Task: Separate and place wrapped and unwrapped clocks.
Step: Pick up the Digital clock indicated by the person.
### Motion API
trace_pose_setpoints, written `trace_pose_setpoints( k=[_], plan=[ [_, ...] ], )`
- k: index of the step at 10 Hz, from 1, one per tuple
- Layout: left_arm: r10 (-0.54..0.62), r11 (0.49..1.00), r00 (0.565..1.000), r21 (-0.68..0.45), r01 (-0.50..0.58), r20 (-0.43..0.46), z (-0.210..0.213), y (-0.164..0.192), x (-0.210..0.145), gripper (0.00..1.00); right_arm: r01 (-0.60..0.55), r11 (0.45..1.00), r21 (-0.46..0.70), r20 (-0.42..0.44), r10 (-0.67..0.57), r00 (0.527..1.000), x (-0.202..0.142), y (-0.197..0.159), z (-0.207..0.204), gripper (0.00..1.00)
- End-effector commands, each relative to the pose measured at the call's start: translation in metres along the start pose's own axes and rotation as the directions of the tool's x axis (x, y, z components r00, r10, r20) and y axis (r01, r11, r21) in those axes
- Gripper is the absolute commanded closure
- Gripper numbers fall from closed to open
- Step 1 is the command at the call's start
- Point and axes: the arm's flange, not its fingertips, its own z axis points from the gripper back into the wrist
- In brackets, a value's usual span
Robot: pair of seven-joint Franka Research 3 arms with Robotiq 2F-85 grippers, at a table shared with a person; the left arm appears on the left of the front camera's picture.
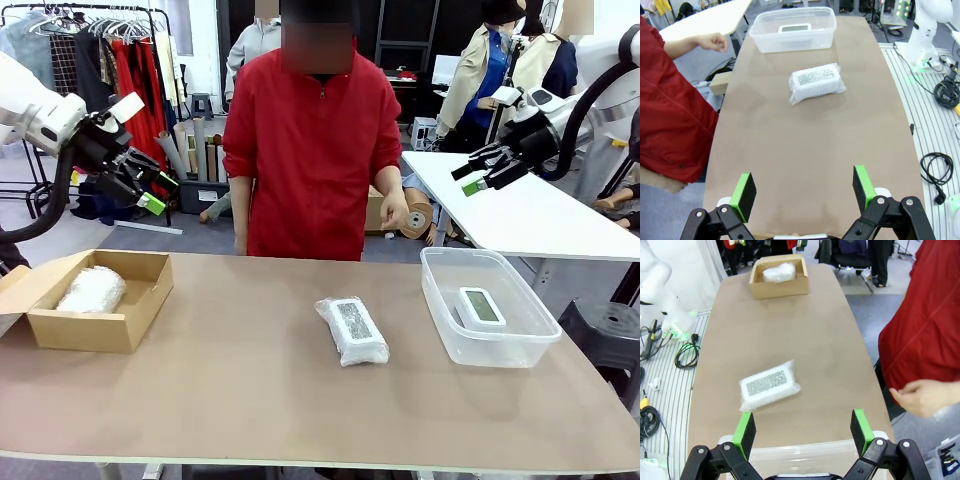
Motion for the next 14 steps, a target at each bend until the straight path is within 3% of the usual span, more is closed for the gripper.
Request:
trace_pose_setpoints(
  k=[1,14],
  plan=[
    [0.000,1.000,1.000,0.007,0.000,0.001,0.0015,-0.0013,0.0008,0.00,-0.002,1.000,-0.002,0.000,0.002,1.000,0.0030,-0.0001,0.0000,0.00],
    [0.000,1.000,1.000,0.007,0.000,0.001,0.0015,-0.0013,0.0008,0.00,-0.002,1.000,-0.002,0.000,0.002,1.000,0.0030,-0.0001,0.0000,0.00]
  ],
)
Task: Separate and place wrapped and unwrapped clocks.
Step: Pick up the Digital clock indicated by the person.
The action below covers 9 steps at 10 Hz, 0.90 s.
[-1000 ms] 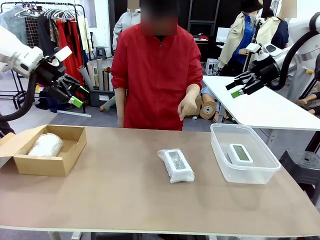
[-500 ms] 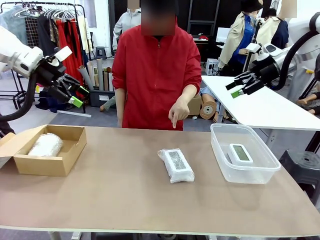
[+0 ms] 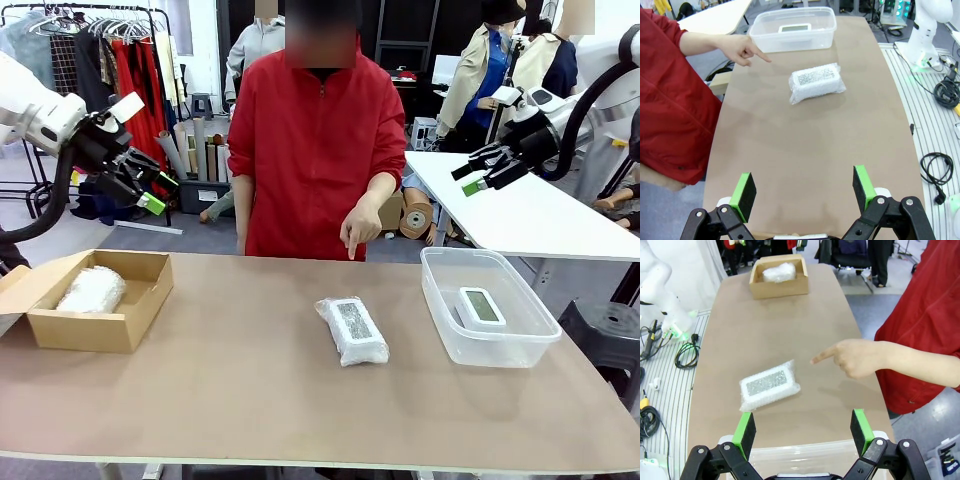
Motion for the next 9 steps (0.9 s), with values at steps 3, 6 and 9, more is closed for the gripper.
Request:
trace_pose_setpoints(
  k=[3,6,9],
  plan=[
    [0.000,1.000,1.000,0.007,0.000,0.001,0.0015,-0.0013,0.0008,0.00,-0.002,1.000,-0.002,0.000,0.002,1.000,0.0030,-0.0001,0.0000,0.00],
    [0.000,1.000,1.000,0.007,0.000,0.001,0.0015,-0.0013,0.0008,0.00,-0.002,1.000,-0.002,0.000,0.002,1.000,0.0030,-0.0001,0.0000,0.00],
    [0.000,1.000,1.000,0.007,0.000,0.001,0.0015,-0.0013,0.0008,0.00,-0.002,1.000,-0.002,0.000,0.002,1.000,0.0030,-0.0001,0.0000,0.00]
  ],
)
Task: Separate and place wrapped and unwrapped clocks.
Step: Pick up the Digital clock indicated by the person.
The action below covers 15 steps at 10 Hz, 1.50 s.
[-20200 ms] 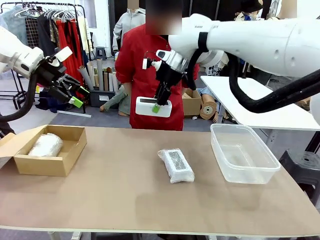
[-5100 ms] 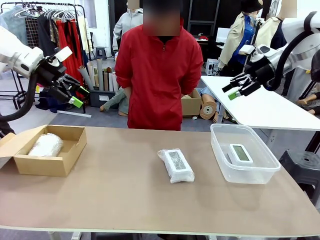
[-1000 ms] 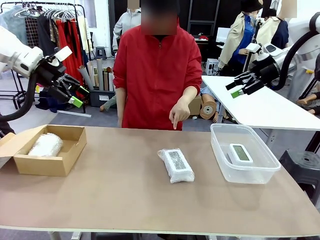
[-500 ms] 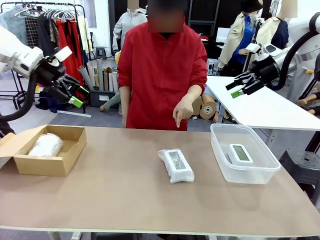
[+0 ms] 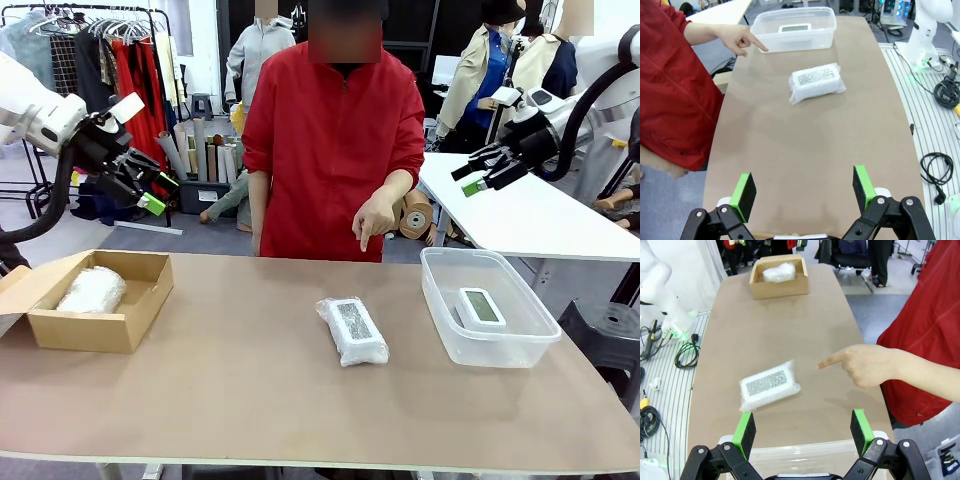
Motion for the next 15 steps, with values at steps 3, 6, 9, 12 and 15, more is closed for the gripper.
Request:
trace_pose_setpoints(
  k=[3,6,9,12,15],
  plan=[
    [0.000,1.000,1.000,0.000,0.000,0.000,0.000,0.000,0.000,0.00,-0.002,1.000,-0.002,0.000,0.002,1.000,0.003,0.000,0.000,0.00],
    [0.012,1.000,0.996,-0.007,-0.013,-0.092,-0.013,-0.014,0.026,0.00,-0.002,1.000,-0.002,0.000,0.002,1.000,0.003,0.000,0.000,0.00],
    [0.006,1.000,0.986,-0.009,-0.007,-0.169,-0.019,-0.025,0.065,0.00,-0.002,1.000,-0.002,0.000,0.002,1.000,0.003,0.000,0.000,0.00],
    [0.147,0.988,0.928,0.087,-0.125,-0.343,-0.046,-0.035,0.095,0.00,-0.002,1.000,-0.002,0.000,0.002,1.000,0.003,0.000,0.000,0.00],
    [0.260,0.962,0.848,0.199,-0.186,-0.462,-0.093,-0.054,0.113,0.00,-0.002,1.000,-0.002,0.000,0.002,1.000,0.003,0.000,0.000,0.00]
  ],
)
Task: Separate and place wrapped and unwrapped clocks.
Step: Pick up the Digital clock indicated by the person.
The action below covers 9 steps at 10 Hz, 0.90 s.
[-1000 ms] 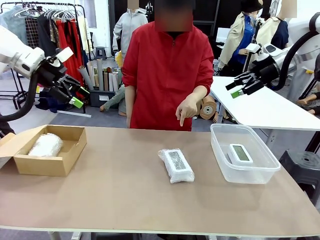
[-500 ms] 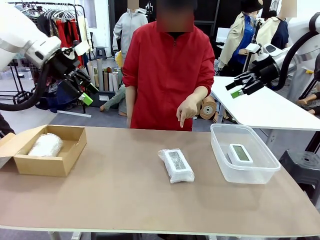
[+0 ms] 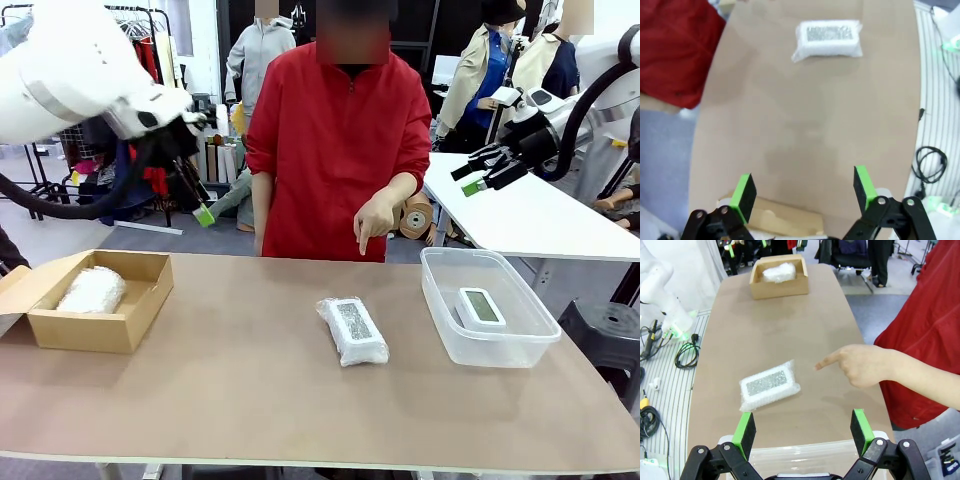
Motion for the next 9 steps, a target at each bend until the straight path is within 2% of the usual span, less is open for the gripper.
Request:
trace_pose_setpoints(
  k=[1,3,4,5,6,7,9],
  plan=[
    [0.101,0.995,0.989,0.027,-0.099,-0.104,-0.016,-0.023,0.009,0.00,-0.002,1.000,-0.003,0.000,0.002,1.000,0.003,0.000,0.000,0.00],
    [0.093,0.994,0.984,0.064,-0.084,-0.152,-0.044,-0.049,0.021,0.00,-0.002,1.000,-0.003,0.000,0.002,1.000,0.003,0.000,0.000,0.00],
    [0.083,0.995,0.988,0.073,-0.073,-0.134,-0.052,-0.057,0.027,0.00,-0.002,1.000,-0.003,0.000,0.002,1.000,0.003,0.000,0.000,0.00],
    [0.057,0.998,0.993,0.031,-0.054,-0.104,-0.057,-0.065,0.033,0.00,-0.002,1.000,-0.003,0.000,0.002,1.000,0.003,0.000,0.000,0.00],
    [-0.066,0.993,0.998,-0.099,0.067,0.014,-0.055,-0.060,0.031,0.00,-0.002,1.000,-0.003,0.000,0.002,1.000,0.003,0.000,0.000,0.00],
    [0.064,0.998,0.989,0.029,-0.060,-0.130,-0.058,-0.059,0.035,0.00,-0.002,1.000,-0.003,0.000,0.002,1.000,0.003,0.000,0.000,0.00],
    [0.064,0.998,0.989,0.029,-0.060,-0.130,-0.058,-0.059,0.035,0.00,-0.002,1.000,-0.003,0.000,0.002,1.000,0.003,0.000,0.000,0.00]
  ],
)
